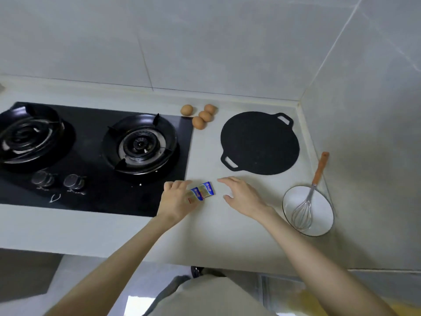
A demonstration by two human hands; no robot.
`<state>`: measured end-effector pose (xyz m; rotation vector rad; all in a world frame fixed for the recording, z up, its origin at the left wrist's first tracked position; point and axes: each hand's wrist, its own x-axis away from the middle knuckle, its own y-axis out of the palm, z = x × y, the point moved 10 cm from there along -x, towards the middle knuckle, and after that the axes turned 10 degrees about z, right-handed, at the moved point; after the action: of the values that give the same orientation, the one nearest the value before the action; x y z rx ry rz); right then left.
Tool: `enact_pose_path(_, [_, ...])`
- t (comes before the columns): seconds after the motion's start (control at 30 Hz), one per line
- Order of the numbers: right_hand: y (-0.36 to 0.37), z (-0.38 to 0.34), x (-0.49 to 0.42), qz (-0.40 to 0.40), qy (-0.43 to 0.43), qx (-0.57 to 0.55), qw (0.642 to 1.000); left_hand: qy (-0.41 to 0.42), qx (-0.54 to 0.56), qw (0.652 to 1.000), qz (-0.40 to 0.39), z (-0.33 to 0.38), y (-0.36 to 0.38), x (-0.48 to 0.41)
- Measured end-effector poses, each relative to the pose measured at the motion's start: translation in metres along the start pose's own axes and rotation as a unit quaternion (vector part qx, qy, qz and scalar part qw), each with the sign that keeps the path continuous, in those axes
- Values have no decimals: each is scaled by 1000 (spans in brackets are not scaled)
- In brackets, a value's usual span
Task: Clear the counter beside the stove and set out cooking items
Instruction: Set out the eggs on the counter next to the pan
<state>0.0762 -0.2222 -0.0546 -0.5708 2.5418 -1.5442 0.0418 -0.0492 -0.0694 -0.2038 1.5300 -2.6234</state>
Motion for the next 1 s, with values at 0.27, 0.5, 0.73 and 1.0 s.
enact_pose_path(0.27, [47, -17, -29, -22, 2, -44, 999, 6, -49, 999, 3, -17, 16, -7])
enact_pose_path(0.5, [53, -22, -31, -9, -20, -37, 999, 34, -24, 999, 1, -21, 18, -10])
enact_pose_path(0.73, [60, -28, -6, -30, -15, -48, 998, 99, -39, 994, -31, -25, 19, 7])
enact_pose_path(1.0, [71, -38, 28, -26, 5, -65, 998, 119, -47, 989, -75, -30, 19, 26])
